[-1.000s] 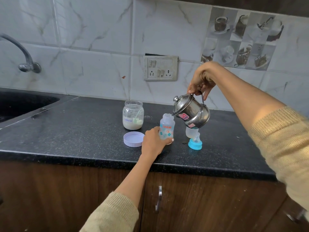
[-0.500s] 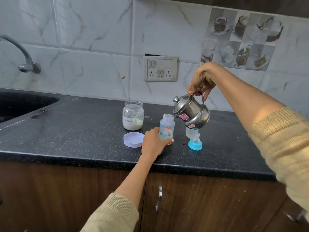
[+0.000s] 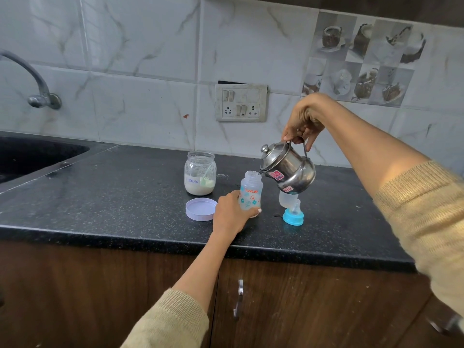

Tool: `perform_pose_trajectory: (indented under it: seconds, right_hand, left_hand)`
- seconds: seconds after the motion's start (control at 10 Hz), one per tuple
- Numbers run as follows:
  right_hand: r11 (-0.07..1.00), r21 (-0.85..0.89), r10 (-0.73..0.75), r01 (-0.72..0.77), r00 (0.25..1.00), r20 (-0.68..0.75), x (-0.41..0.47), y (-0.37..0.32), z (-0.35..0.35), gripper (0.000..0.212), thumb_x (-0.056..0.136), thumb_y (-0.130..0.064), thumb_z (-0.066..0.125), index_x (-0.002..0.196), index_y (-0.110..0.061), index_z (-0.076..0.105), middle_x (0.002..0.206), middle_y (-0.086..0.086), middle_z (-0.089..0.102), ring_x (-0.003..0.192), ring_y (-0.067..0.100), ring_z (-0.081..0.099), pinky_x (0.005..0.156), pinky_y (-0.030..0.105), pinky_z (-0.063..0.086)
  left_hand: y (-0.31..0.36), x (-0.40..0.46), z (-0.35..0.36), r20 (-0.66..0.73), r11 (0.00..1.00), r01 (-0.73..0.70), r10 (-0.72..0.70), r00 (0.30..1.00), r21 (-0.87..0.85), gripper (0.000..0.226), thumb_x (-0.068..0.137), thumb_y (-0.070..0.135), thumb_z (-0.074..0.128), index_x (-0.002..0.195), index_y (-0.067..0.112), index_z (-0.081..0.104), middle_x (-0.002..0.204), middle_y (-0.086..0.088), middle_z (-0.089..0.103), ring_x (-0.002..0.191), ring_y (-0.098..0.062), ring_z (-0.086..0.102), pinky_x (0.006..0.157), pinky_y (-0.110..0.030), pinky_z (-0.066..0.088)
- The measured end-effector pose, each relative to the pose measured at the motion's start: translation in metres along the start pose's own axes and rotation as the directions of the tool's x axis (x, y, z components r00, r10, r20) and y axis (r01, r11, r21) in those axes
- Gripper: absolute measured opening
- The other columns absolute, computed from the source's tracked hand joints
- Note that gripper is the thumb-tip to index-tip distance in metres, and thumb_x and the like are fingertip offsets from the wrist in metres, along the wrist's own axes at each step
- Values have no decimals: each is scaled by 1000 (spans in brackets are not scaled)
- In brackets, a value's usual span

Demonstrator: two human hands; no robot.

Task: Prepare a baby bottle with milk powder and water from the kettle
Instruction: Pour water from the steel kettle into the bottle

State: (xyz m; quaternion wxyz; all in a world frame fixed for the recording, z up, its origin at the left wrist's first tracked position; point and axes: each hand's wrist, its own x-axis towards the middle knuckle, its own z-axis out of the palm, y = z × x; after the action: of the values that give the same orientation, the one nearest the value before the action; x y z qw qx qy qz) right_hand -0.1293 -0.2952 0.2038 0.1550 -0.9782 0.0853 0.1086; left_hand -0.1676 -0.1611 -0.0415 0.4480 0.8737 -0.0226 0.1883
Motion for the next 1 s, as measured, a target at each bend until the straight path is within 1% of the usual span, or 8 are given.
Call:
perform_pose_trajectory:
  seconds: [0.1, 0.2, 0.4, 0.5, 0.7, 0.8, 0.9, 1.0]
  right_hand:
    - [1000, -23, -3, 3, 1000, 2, 0, -1, -1, 8, 91, -3, 57, 88, -7, 63, 75, 8, 52, 69, 15, 55, 73, 45, 56]
    - [999, -33, 1, 0, 1000, 9, 0, -1, -1, 8, 90, -3, 57, 87, -7, 63, 75, 8, 52, 69, 15, 55, 57, 44, 56]
    - [1000, -4, 6, -6, 1000, 2, -1, -1, 0, 8, 90, -2, 57, 88, -6, 63, 76, 9, 52, 70, 16, 55, 80, 49, 52]
    - [1000, -2, 8, -8, 1000, -3, -1, -1, 0, 8, 91, -2, 57, 87, -6, 63, 77, 9, 52, 70, 16, 55, 81, 49, 52]
    - [1000, 6, 4, -4, 1000, 4, 0, 0, 0, 7, 92, -4, 56, 91, -6, 62, 79, 9, 51, 72, 16, 54, 92, 47, 50]
    - [1000, -24, -5, 5, 1000, 8, 0, -1, -1, 9, 92, -4, 57, 87, -7, 63, 79, 8, 51, 72, 15, 54, 69, 45, 56]
    - [999, -34, -1, 2, 1000, 8, 0, -1, 0, 9, 91, -4, 57, 86, -7, 64, 79, 8, 51, 72, 15, 55, 63, 44, 56]
    - [1000, -17, 1, 0, 1000, 4, -1, -1, 1, 8, 92, -4, 57, 88, -7, 63, 76, 8, 51, 68, 15, 54, 82, 46, 54]
  left_hand:
    - [0, 0, 0, 2, 1000, -2, 2, 1000, 2, 65, 72, 39, 75, 126, 12, 49, 128, -7, 57, 116, -20, 55, 90, -34, 48]
    - [0, 0, -1, 5, 1000, -5, 5, 1000, 3, 65, 73, 38, 74, 126, 12, 49, 129, -7, 57, 116, -21, 55, 91, -35, 48]
    - [0, 0, 0, 6, 1000, -1, 1, 1000, 10, 65, 73, 39, 74, 126, 12, 49, 129, -7, 57, 117, -21, 55, 91, -35, 48]
    - [0, 0, 0, 4, 1000, -3, 3, 1000, 8, 65, 73, 39, 74, 126, 12, 49, 129, -7, 57, 117, -21, 55, 91, -35, 48]
    - [0, 0, 0, -2, 1000, -4, 4, 1000, 1, 66, 72, 40, 75, 126, 12, 49, 129, -7, 57, 117, -21, 55, 89, -34, 48]
    - [0, 0, 0, -1, 1000, -5, 5, 1000, -3, 67, 72, 39, 75, 127, 12, 49, 129, -7, 56, 117, -21, 54, 90, -35, 48]
    - [0, 0, 0, -2, 1000, -4, 4, 1000, -1, 67, 72, 39, 75, 127, 12, 49, 130, -7, 56, 117, -21, 54, 90, -35, 48]
    - [0, 0, 0, -4, 1000, -6, 6, 1000, 4, 67, 72, 40, 75, 127, 12, 49, 129, -7, 57, 117, -20, 55, 89, -34, 48]
